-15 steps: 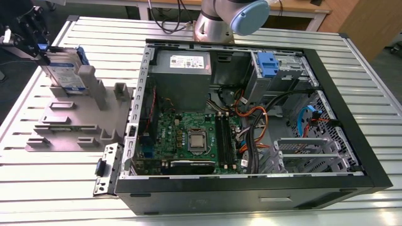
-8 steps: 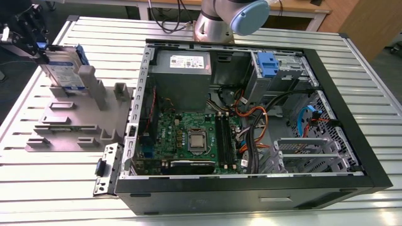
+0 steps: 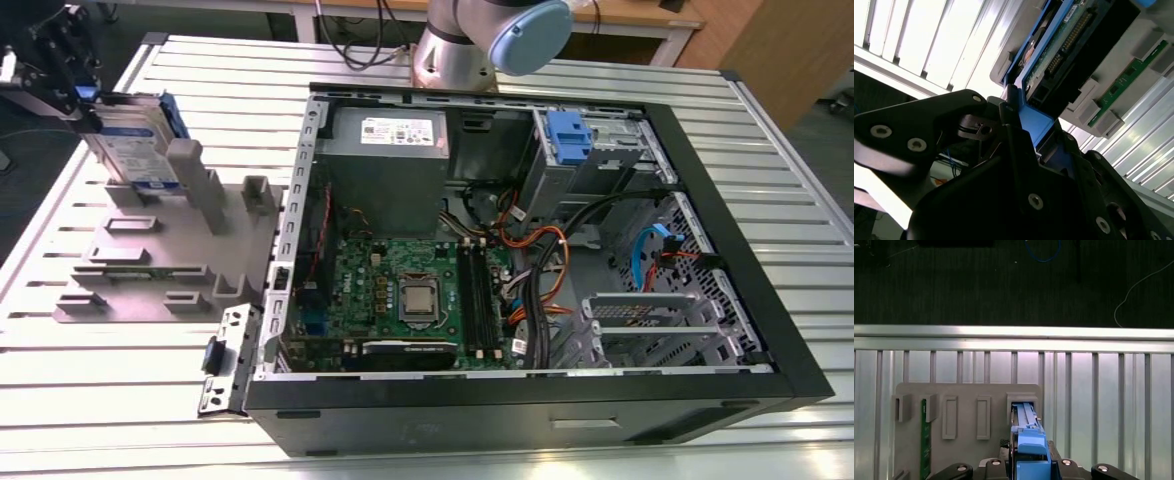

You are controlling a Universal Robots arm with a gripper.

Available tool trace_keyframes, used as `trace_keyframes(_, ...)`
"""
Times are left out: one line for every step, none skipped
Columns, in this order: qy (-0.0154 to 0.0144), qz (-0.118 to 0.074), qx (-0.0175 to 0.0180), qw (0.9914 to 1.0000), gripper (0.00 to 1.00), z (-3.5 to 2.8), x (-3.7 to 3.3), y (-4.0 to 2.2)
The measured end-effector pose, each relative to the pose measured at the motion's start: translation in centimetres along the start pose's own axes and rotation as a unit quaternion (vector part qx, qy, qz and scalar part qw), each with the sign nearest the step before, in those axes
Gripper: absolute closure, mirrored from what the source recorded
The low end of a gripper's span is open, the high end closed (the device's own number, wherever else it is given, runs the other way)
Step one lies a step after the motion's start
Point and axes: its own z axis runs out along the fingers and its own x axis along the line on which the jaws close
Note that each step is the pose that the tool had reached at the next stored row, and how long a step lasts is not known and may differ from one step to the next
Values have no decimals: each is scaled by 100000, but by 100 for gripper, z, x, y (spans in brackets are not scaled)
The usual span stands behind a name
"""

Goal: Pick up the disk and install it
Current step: 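Pick up the disk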

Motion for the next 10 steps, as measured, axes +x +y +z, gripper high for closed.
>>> trace_keyframes(9,-2,3,100000,64,-7,0,0)
trace_keyframes(20,-1,4,100000,64,-14,0,0)
trace_keyframes(35,-1,2,100000,64,-21,0,0)
trace_keyframes(47,0,4,100000,64,-27,0,0)
trace_keyframes(62,0,2,100000,64,-37,-1,0)
trace_keyframes(79,-2,4,100000,64,-44,-1,0)
trace_keyframes(94,-2,3,100000,64,-52,-1,0)
trace_keyframes(114,-2,0,100000,64,-60,-1,0)
trace_keyframes(124,-3,3,100000,64,-66,-1,0)
trace_keyframes(134,-1,5,100000,64,-73,-1,0)
